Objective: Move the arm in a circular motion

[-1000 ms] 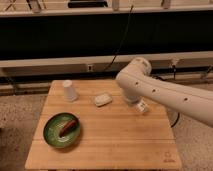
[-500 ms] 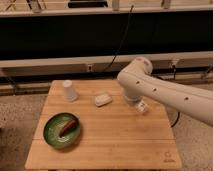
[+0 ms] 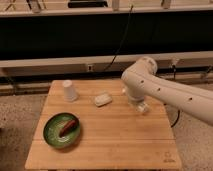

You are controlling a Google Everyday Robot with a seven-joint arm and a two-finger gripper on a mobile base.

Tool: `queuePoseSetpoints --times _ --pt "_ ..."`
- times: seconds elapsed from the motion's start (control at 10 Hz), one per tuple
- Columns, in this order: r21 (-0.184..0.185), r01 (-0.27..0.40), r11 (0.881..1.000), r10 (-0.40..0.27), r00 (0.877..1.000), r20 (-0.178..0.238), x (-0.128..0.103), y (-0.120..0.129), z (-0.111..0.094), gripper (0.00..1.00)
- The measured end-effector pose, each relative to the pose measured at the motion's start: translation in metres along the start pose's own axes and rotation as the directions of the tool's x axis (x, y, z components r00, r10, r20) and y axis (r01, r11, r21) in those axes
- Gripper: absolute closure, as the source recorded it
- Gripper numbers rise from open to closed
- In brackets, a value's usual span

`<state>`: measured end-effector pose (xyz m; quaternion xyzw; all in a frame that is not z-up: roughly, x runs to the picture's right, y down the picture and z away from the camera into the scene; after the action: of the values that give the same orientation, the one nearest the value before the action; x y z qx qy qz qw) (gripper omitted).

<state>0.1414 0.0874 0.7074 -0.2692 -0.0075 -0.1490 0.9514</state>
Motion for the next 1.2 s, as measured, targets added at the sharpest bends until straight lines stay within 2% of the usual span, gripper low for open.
queuePoseSetpoints --times 0.5,0.7,0.9,1.2 --pt "-0.003 -0.003 1.0 0.003 1.0 -0.003 0.011 0.004 0.003 0.96" --pt "0.001 0.004 1.0 -0.004 1.0 0.0 0.0 0.005 0.002 0.96" --pt "0.001 0.001 1.0 -0.001 1.0 0.0 0.0 0.004 0.002 0.96" --pt "-0.001 -0.012 1.0 0.012 1.0 -0.004 0.02 0.005 0.005 0.96"
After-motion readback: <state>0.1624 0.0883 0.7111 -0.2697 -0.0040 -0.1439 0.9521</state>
